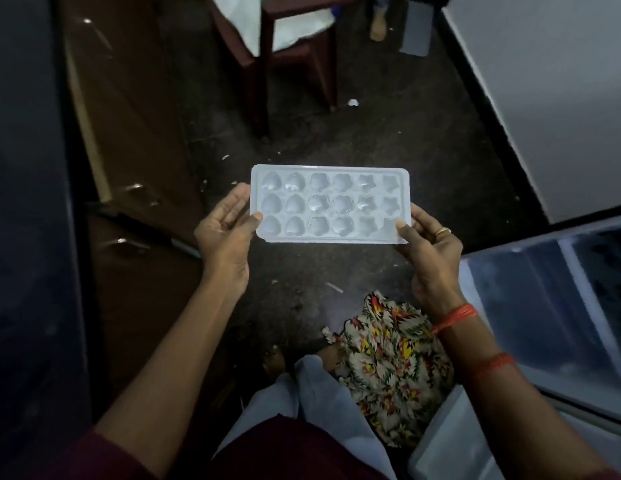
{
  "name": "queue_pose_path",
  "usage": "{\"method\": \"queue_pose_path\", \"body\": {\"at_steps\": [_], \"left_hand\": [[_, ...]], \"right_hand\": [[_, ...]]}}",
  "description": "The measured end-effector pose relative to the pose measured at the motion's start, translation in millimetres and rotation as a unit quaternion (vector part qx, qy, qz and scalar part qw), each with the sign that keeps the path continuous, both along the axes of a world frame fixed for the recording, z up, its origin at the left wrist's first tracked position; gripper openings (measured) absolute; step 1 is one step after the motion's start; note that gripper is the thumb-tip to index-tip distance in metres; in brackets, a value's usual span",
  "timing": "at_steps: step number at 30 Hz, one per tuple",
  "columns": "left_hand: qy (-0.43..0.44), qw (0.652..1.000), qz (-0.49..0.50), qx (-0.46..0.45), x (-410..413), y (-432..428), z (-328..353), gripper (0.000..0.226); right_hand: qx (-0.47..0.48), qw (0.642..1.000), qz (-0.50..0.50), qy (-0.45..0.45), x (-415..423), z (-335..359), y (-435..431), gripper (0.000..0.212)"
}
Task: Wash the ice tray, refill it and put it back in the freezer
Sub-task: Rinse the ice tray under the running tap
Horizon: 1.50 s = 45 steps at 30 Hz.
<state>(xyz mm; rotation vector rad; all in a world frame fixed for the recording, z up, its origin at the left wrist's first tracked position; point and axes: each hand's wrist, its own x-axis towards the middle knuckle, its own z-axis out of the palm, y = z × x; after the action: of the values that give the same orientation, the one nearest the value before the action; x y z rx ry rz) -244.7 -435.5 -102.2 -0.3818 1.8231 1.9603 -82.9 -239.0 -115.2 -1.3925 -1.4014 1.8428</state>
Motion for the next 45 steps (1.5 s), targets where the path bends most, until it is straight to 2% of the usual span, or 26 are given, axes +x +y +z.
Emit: {"method": "queue_pose_path", "body": {"at_steps": [13, 21, 32, 45], "left_hand": [[0.016, 0.984, 0.179, 0.017, -12.2, -148.4, 27.6, 0.049], [0.024, 0.949, 0.315, 0.022, 18.8, -215.4, 35.0, 0.049], [0.051, 0.858, 0.509, 0.036, 103.8, -298.9, 46.3, 0.047], [0.071, 0.724, 0.685, 0.032, 223.9, -404.5, 48.0, 0.046]], "right_hand": [[-0.010, 0.987, 0.156, 0.022, -94.8, 23.7, -102.2, 0.031], [-0.007, 0.954, 0.298, 0.033, -131.3, 37.7, -154.8, 0.033], [-0.027, 0.871, 0.488, 0.054, -156.4, 48.9, -258.0, 0.032], [-0.042, 0.734, 0.676, 0.053, -127.8, 50.8, -424.6, 0.035]]}}
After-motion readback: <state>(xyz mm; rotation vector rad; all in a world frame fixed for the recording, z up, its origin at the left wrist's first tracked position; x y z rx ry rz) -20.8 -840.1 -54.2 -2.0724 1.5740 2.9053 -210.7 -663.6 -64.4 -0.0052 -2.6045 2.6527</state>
